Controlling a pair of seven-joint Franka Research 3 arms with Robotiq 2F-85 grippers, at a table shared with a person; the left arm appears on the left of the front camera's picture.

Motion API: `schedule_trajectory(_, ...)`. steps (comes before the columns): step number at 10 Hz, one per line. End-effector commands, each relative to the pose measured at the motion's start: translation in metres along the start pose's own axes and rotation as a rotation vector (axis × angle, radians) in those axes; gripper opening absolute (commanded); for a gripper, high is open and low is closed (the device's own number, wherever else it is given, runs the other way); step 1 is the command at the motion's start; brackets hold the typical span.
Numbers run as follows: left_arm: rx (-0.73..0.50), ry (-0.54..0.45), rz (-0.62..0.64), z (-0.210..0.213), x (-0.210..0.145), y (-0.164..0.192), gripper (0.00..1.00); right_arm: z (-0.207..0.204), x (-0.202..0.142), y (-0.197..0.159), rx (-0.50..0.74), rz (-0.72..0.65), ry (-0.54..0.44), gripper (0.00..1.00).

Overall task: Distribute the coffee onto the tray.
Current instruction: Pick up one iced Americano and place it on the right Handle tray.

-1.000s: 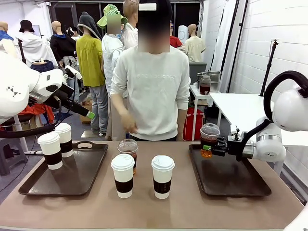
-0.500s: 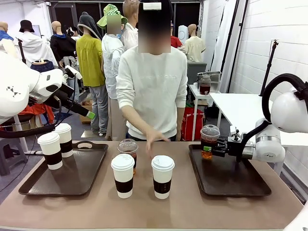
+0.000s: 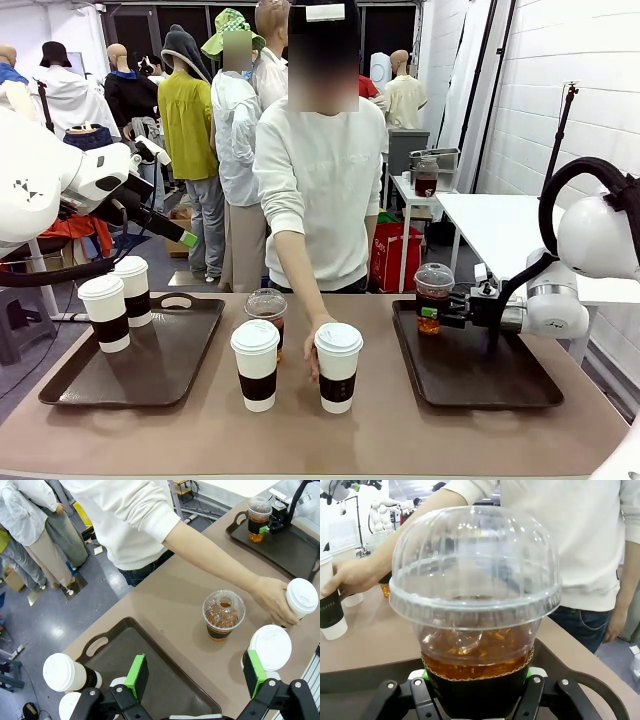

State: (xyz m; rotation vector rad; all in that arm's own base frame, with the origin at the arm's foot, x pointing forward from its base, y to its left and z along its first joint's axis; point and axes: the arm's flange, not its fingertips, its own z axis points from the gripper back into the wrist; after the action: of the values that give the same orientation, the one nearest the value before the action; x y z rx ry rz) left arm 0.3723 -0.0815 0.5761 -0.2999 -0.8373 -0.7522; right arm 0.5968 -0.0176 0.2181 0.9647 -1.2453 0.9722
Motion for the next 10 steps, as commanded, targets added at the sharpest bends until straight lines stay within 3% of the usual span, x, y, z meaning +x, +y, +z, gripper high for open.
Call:
schedule_trajectory(1,-0.009,0.0,0.004,0.0,-0.001,0.001,1.0,-0.005,0.001,-0.009,-0.014,-0.034,0.015,0.64)
schedule_trajectory(3,-0.009,0.0,0.004,0.0,-0.001,0.001,1.0,-0.005,-0.002,-0.008,0.004,-0.053,0.039,0.64)
schedule_trajectory(5,-0.009,0.0,0.004,0.0,-0.001,0.001,1.0,-0.004,-0.003,0.0,0.006,-0.076,0.083,1.0)
schedule_trajectory(10,-0.009,0.0,0.004,0.0,-0.001,0.001,1.0,0.015,0.006,0.03,-0.023,-0.098,0.113,1.0)
